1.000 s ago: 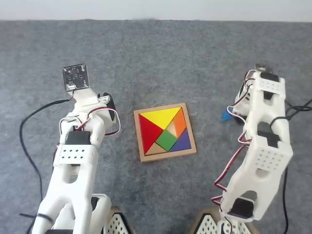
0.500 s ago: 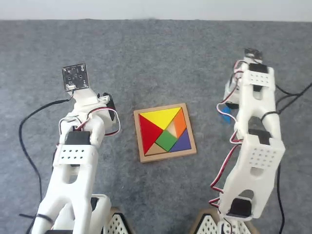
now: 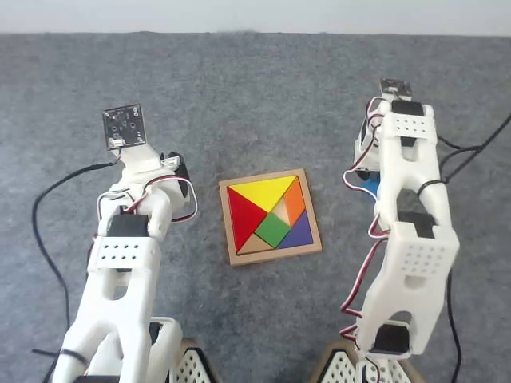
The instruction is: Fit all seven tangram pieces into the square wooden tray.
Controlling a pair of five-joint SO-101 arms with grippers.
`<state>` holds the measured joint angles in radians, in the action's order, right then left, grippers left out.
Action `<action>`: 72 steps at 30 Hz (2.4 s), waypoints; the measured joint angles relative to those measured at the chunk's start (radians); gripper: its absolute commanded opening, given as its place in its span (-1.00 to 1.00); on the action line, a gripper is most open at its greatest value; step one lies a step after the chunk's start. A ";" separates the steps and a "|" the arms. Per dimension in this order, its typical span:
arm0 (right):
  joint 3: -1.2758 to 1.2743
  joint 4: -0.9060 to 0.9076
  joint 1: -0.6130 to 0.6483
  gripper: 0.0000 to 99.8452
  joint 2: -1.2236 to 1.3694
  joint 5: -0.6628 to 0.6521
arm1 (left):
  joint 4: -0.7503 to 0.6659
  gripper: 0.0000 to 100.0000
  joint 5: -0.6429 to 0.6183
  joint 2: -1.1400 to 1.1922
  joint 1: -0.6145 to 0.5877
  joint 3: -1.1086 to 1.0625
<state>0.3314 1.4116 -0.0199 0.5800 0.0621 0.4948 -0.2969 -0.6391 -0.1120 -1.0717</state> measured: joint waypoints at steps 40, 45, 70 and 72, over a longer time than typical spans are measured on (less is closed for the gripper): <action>0.130 0.052 0.005 -0.49 0.181 -0.203 | 0.000 -0.89 0.000 0.000 0.000 0.000; 0.164 0.150 0.023 -0.33 0.189 -0.206 | 0.000 -0.89 0.000 0.000 0.000 0.000; 0.241 0.215 0.017 -0.64 0.261 -0.204 | 0.000 -0.89 0.008 0.000 0.000 0.000; 0.252 0.215 0.017 -0.64 0.264 -0.201 | 0.000 -0.89 0.008 0.000 0.000 0.000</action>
<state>0.5831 1.6264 -0.0031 0.8439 -0.1389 0.4948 -0.2892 -0.6391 -0.1120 -1.0717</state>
